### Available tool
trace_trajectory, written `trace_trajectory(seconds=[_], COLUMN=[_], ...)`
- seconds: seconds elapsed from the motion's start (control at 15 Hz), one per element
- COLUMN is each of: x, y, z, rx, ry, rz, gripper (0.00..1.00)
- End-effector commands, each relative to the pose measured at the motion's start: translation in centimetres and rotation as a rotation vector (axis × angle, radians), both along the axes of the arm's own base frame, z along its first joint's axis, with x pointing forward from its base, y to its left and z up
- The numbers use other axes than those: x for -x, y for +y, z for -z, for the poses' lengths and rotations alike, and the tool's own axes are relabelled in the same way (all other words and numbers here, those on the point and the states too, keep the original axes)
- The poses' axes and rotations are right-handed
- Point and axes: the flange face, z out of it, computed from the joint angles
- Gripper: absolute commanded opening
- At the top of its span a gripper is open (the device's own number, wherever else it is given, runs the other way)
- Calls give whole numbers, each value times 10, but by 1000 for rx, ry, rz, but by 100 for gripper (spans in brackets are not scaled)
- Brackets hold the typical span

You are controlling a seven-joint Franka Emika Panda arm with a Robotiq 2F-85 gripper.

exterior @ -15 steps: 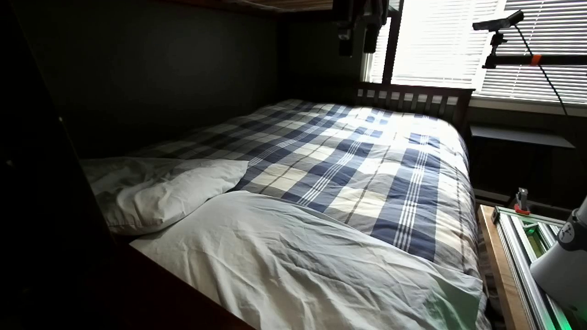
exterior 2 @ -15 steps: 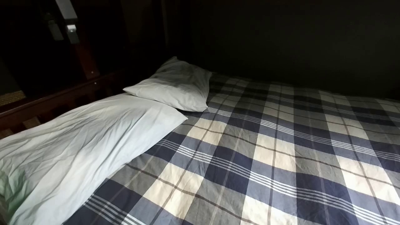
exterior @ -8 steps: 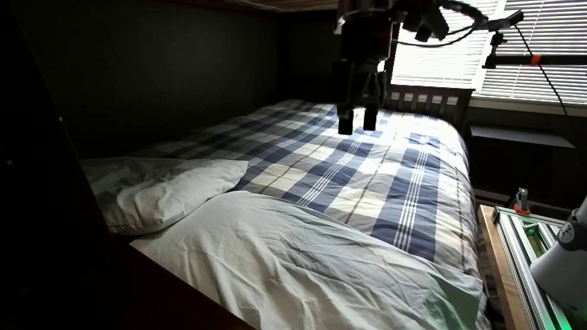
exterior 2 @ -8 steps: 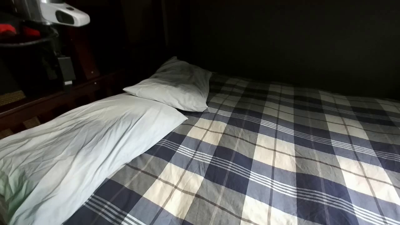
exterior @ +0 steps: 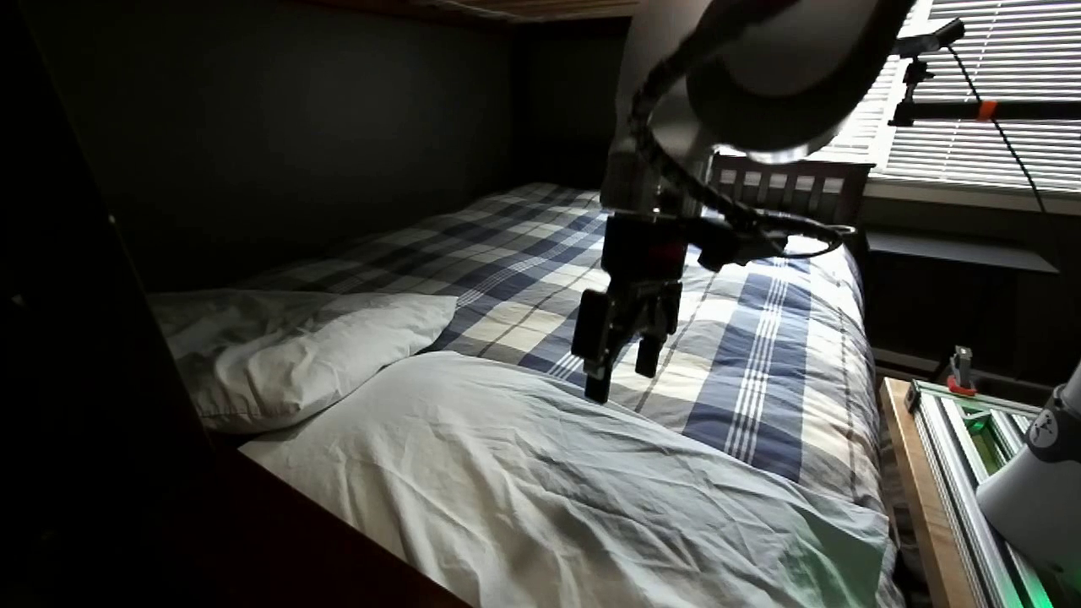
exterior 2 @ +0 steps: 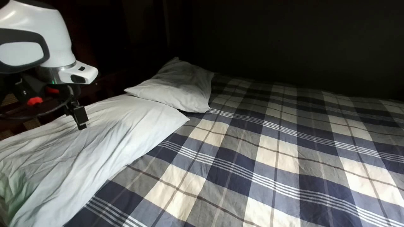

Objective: Move the closest pillow to the right

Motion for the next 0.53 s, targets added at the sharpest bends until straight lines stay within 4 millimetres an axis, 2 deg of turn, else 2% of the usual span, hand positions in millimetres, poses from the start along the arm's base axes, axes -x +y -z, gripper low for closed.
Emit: trace_trajectory(seconds=[0.0,0.13,0.4,0.47], x=[0,-1,-4,-10], y=[5,9,9,5], z=[12,26,25,31], rx=[9,16,15,16], ry=[4,15,12,18], rz=[-13,-26,-29,-64], gripper=[100,100,100,100])
